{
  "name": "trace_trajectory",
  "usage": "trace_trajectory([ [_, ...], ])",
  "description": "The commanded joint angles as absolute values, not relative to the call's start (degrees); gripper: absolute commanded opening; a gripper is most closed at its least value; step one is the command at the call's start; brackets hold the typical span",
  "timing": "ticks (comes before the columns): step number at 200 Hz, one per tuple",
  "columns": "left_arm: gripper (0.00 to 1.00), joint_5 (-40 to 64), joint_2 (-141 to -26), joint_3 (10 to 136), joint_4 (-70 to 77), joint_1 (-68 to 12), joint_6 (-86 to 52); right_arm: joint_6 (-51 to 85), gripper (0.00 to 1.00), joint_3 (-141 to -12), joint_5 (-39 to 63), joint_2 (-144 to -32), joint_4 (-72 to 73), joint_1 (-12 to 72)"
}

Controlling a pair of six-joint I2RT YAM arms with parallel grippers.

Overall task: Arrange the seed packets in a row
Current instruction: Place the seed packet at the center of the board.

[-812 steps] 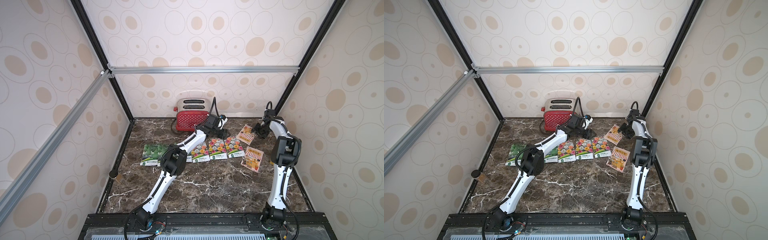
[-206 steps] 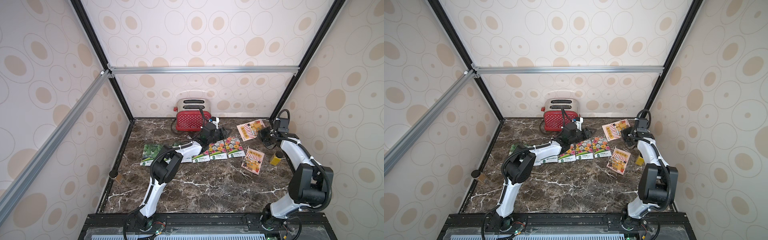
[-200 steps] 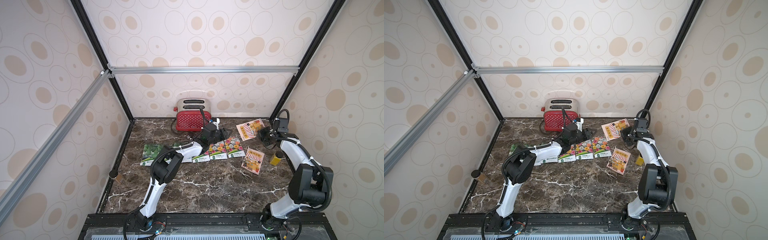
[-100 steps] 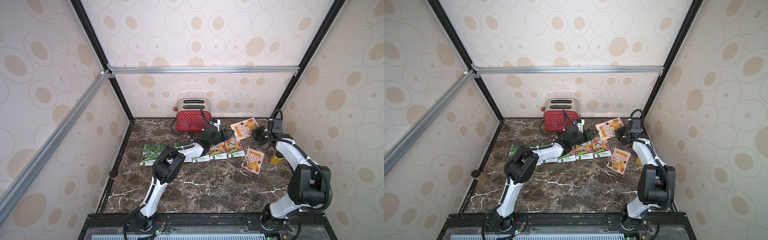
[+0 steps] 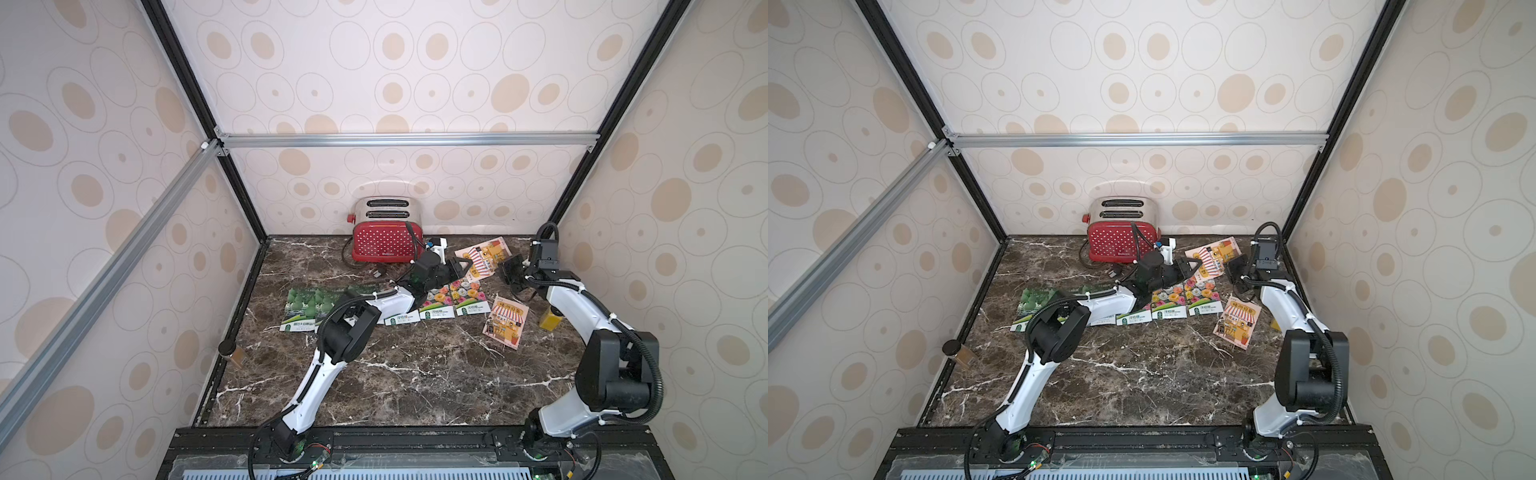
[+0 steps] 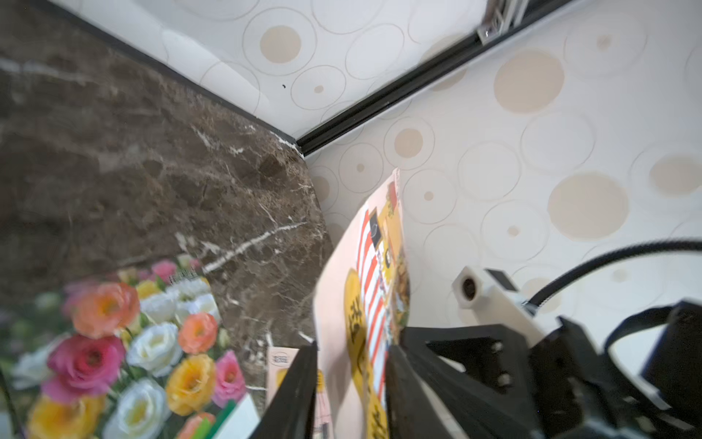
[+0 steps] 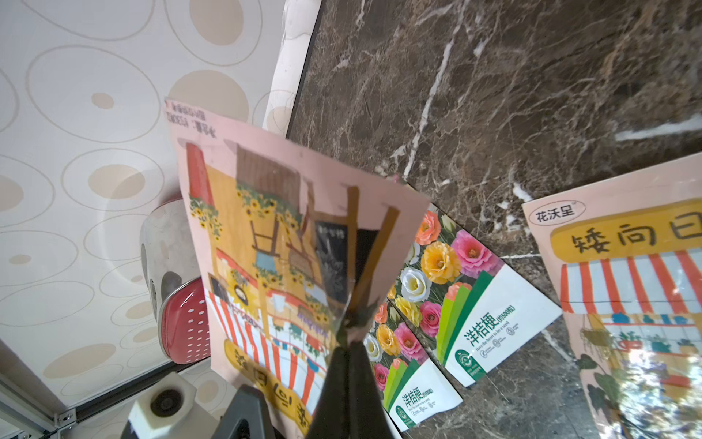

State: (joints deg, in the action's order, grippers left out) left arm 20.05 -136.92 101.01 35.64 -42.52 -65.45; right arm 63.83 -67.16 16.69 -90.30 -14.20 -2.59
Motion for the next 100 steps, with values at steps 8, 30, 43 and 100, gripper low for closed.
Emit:
trace_trajectory([
  [8,0.02,21.4,-138.1,103.8,40.0,-42.9,-66.9,65.7,0.0,-66.8,18.6,-88.5,-12.1,-2.2],
  [30,0.0,27.1,-138.1,106.1,39.9,-41.9,-66.0,60.2,0.09,-69.6,23.8,-90.1,-14.3,-2.3],
  [43,0.0,33.4,-137.4,108.1,35.1,-40.1,-63.4,49.2,0.34,-76.4,28.4,-92.8,-23.0,-2.5],
  [100,0.0,54.2,-135.5,120.4,-11.7,-32.1,-31.3,0.9,0.5,-99.1,39.3,-100.3,-56.8,-5.3],
])
